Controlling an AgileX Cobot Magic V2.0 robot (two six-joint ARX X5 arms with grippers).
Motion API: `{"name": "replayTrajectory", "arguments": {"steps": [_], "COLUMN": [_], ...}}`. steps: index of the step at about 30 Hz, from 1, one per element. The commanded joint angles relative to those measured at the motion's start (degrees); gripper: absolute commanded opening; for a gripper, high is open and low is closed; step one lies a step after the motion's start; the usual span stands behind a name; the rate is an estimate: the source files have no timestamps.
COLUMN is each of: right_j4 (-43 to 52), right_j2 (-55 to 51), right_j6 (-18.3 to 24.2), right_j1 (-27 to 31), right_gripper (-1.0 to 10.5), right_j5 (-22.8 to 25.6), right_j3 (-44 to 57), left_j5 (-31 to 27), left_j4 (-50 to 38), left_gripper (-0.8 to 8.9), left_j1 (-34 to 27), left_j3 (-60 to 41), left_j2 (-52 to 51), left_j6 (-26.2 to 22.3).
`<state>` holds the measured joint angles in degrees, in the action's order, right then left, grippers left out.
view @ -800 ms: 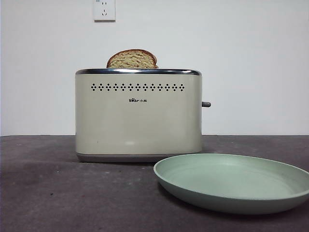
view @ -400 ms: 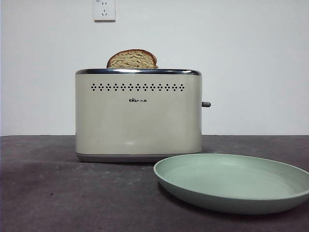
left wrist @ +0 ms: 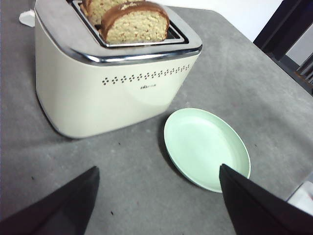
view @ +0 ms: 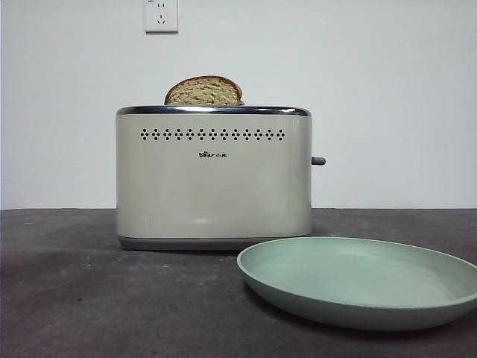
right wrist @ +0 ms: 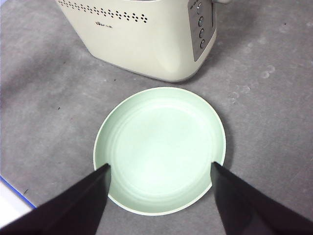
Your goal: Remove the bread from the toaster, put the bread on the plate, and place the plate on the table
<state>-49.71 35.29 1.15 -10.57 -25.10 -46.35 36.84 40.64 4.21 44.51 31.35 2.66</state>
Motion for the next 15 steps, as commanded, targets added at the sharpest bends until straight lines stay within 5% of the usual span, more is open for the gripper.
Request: {"name": "replayTrajectory", "arguments": {"steps": [1,15], "right_j4": [0.4,0.4], "right_j2": [0.2,0.2], "right_j6": [-0.6,-0.6], "right_j1": [-0.2,-0.2], "right_gripper": [3.3,3.3], "right_j5": [0.0,0.0], "right_j3": [-0.9,-0.9], "left_j5": [0.2,-0.9], "left_j4": [-3.1,-17.8], "left_gripper": [4.08,4.07], "left_j1": [0.2,5.4], "left_j3": [1.1,10.7], "left_j2": [1.2,20.7], "left_j6": [-0.3,-4.1]}}
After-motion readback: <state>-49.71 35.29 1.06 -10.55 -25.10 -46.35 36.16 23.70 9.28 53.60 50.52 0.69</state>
